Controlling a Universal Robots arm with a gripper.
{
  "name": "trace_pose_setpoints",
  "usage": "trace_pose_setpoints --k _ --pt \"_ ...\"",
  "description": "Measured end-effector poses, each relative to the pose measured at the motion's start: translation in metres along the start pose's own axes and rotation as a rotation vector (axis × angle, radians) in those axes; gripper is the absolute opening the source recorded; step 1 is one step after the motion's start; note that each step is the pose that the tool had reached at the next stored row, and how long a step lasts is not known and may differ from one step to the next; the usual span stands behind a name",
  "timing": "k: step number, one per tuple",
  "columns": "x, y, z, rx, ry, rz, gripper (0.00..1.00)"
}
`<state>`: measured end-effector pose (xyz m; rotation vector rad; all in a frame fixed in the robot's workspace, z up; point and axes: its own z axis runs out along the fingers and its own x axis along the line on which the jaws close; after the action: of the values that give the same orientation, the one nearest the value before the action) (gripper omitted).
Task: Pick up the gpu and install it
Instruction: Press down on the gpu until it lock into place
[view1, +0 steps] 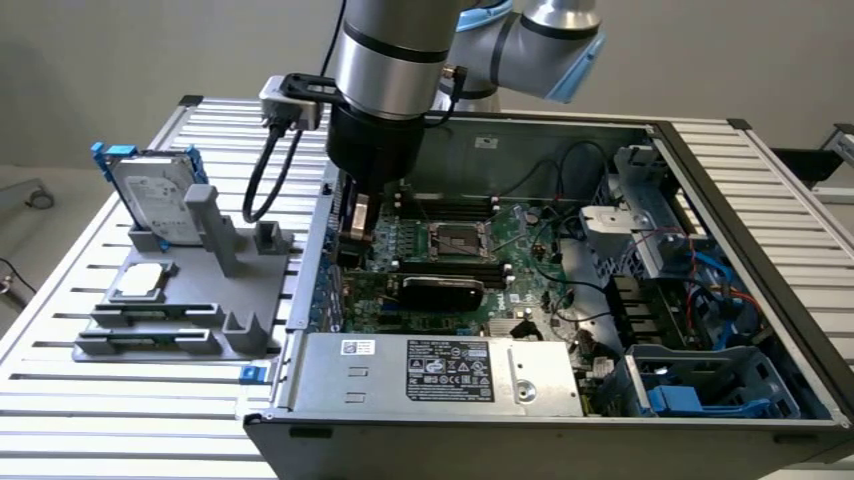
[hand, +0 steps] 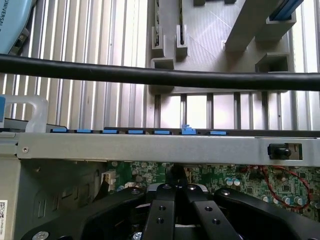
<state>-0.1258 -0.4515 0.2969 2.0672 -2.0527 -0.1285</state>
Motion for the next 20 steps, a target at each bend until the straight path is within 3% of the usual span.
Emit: trace_pose_setpoints --k 20 --pt "-0.0036 -0.0001 -0.0004 -0.0011 -0.0008 0.003 0.11"
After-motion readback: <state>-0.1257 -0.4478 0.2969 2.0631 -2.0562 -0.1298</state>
